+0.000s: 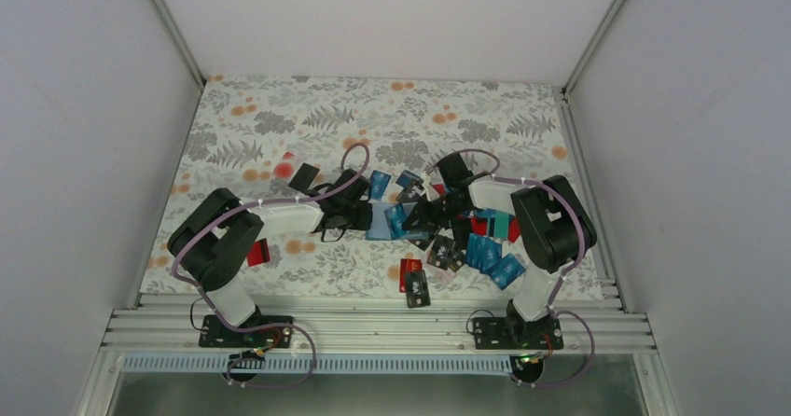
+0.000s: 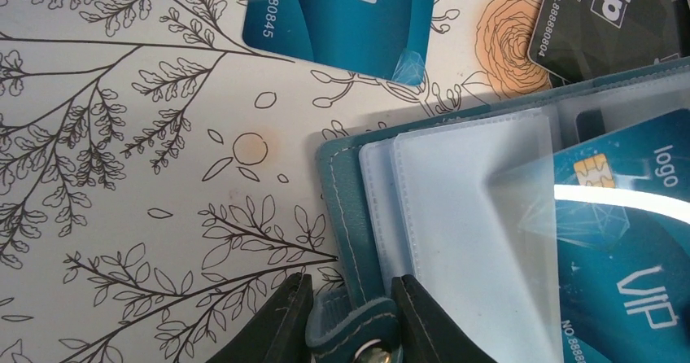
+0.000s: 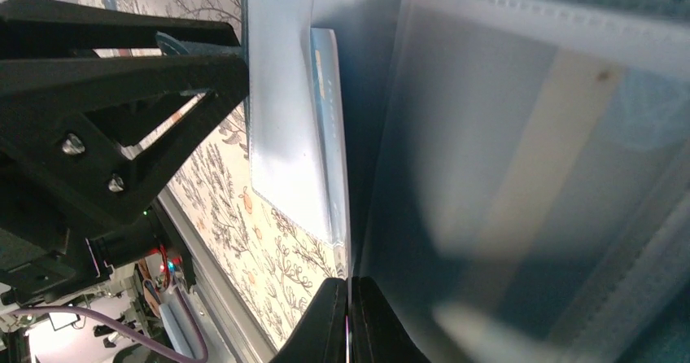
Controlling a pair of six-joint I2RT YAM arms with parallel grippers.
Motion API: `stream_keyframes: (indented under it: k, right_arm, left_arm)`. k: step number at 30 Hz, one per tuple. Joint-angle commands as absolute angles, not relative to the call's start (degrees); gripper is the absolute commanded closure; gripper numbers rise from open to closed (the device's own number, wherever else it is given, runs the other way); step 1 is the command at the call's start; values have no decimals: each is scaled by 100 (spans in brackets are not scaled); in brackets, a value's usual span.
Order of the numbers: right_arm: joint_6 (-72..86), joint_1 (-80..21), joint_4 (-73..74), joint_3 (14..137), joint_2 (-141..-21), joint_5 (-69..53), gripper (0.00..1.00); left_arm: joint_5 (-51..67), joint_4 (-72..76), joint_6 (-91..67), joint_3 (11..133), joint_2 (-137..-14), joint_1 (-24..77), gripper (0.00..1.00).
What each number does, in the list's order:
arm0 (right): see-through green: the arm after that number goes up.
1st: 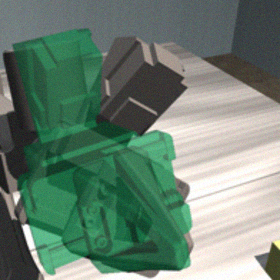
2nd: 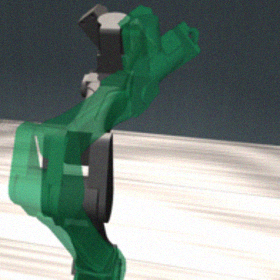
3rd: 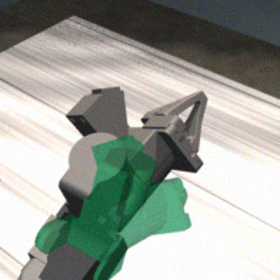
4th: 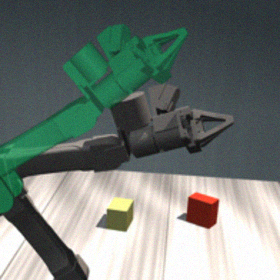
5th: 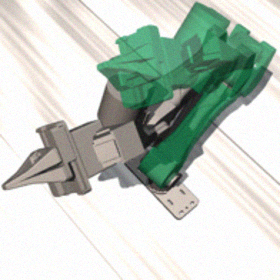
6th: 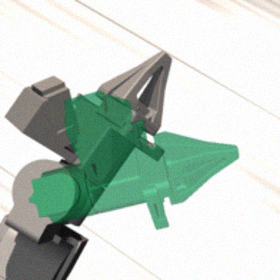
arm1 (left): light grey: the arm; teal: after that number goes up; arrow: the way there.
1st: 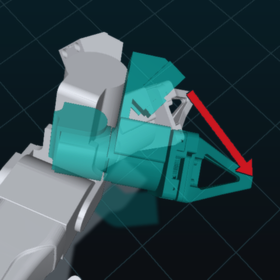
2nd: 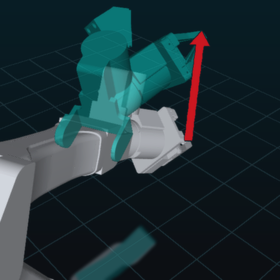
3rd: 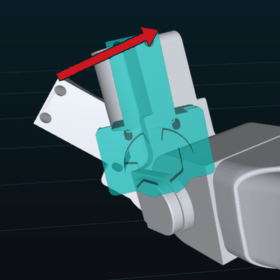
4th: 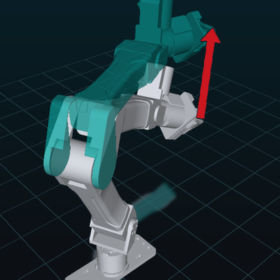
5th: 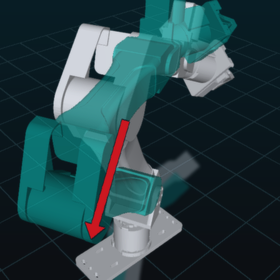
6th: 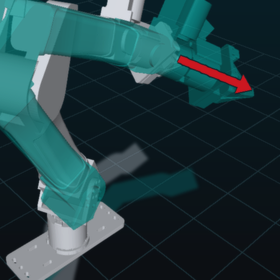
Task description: Put the credit cards into the card holder
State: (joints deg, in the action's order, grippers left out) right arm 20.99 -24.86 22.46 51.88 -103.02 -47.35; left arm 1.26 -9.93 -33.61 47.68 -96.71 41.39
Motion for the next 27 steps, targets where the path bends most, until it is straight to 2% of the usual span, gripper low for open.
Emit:
stream_keyframes:
  k: [1, 27]
  right_arm:
    - [2344, -2540, 1806, 5168, -10394, -4623, 96]
    - [3094, -2656, 892, 4601, -10347, -4869, 96]
  left_arm:
    - [171, -993, -3331, 4768, -9791, 4157, 76]
    - [288, -953, -3393, 4735, -9785, 4181, 79]
